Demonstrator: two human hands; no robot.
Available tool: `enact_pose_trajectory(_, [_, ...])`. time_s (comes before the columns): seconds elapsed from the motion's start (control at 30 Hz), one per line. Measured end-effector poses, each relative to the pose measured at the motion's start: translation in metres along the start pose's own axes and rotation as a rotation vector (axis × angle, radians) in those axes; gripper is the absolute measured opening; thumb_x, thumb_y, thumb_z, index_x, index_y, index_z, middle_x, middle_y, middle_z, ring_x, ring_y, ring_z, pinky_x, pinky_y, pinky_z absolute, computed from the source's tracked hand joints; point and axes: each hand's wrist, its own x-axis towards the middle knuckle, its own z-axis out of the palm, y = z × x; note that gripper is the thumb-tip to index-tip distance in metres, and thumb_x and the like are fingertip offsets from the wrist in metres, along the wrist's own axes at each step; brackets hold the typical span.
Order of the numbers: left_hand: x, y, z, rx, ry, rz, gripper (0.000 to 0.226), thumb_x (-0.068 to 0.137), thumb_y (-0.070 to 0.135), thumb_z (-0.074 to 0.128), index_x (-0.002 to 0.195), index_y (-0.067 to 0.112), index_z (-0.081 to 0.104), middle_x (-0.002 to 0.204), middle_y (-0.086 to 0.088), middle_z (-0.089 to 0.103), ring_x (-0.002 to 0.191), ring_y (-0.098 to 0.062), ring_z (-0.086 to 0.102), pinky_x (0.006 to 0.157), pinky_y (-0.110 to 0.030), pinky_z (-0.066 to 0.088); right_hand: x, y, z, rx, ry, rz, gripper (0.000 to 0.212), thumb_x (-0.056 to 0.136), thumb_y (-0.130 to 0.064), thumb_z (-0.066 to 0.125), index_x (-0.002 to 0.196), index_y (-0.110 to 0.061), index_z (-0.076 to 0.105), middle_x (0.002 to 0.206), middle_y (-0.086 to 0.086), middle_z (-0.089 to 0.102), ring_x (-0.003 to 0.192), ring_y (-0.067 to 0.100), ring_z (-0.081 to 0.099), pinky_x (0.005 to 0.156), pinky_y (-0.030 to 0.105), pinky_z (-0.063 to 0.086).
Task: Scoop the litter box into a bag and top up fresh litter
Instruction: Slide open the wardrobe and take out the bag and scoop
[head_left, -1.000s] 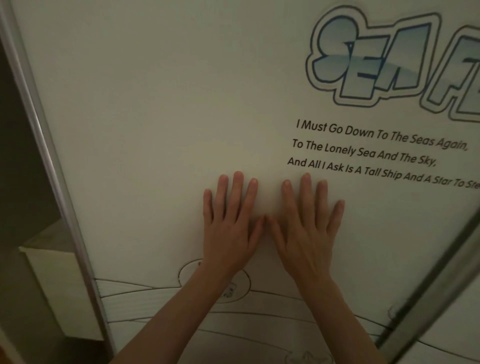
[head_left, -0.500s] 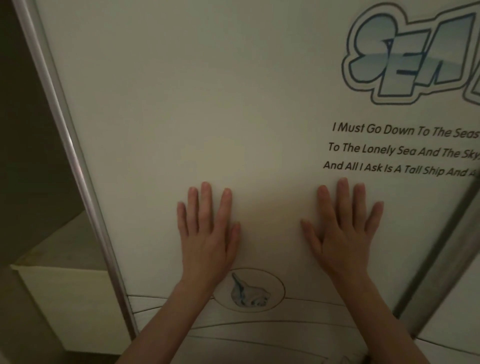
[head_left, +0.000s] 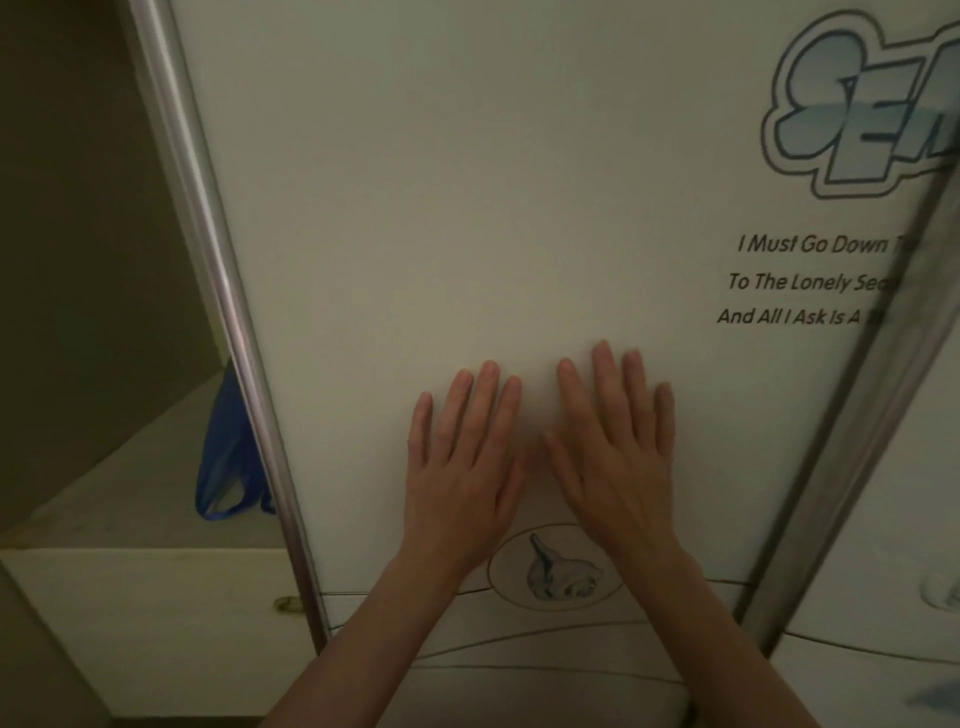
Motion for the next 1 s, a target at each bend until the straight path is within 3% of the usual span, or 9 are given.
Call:
enact_pose_trajectory(0.2, [-0.006, -0.013, -0.003, 0.076, 0.023, -0.075, 0.063, 0.102, 0.032, 0.054, 0.159, 0.012, 0.034, 0.167, -0.019, 0.022, 0.157, -0.037, 0.014, 0.123, -0.064, 0.018, -0.006, 0.028, 0.002, -0.034, -0.055, 0.077, 0.069, 0.103, -0.05, 0.046, 0.161, -0.026, 0.017, 0.169, 0.007, 0.009, 0.156, 0.033, 0.007, 0.123, 0.059, 0.009])
enact_pose_trajectory(0.43, [-0.002, 0.002, 0.005, 0.071, -0.034, -0.071, 0.067, 0.103, 0.032, 0.056, 0.161, 0.014, 0.028, 0.169, -0.018, 0.016, 0.157, -0.038, 0.014, 0.125, -0.061, 0.016, -0.012, 0.039, -0.014, -0.047, -0.04, 0.161, 0.068, 0.103, -0.046, 0.049, 0.159, -0.014, 0.028, 0.167, 0.018, 0.016, 0.155, 0.037, 0.012, 0.121, 0.061, 0.018])
enact_pose_trajectory(0.57, [0.004, 0.023, 0.01, 0.052, -0.05, -0.065, 0.071, 0.102, 0.036, 0.057, 0.162, 0.016, 0.024, 0.17, -0.017, 0.013, 0.158, -0.037, 0.013, 0.124, -0.062, 0.017, -0.005, 0.022, -0.015, -0.008, -0.037, 0.021, 0.061, 0.103, -0.04, 0.05, 0.158, -0.02, 0.031, 0.166, 0.013, 0.021, 0.155, 0.034, 0.016, 0.119, 0.062, 0.021])
enact_pose_trajectory(0.87, [0.015, 0.048, 0.01, 0.02, -0.095, 0.059, 0.069, 0.103, 0.03, 0.054, 0.163, 0.014, 0.023, 0.172, -0.011, 0.013, 0.159, -0.029, 0.011, 0.126, -0.056, 0.017, -0.012, 0.054, -0.014, -0.071, -0.062, 0.086, 0.065, 0.104, -0.047, 0.05, 0.16, -0.024, 0.025, 0.168, 0.009, 0.016, 0.156, 0.032, 0.012, 0.119, 0.064, 0.019])
enact_pose_trajectory(1.0, [0.015, 0.055, 0.01, 0.065, -0.005, 0.002, 0.066, 0.101, 0.03, 0.055, 0.16, 0.012, 0.031, 0.17, -0.013, 0.018, 0.159, -0.03, 0.013, 0.126, -0.057, 0.016, -0.016, 0.062, -0.02, -0.061, -0.074, 0.145, 0.064, 0.105, -0.045, 0.047, 0.159, -0.019, 0.026, 0.168, 0.012, 0.015, 0.155, 0.036, 0.011, 0.12, 0.062, 0.019])
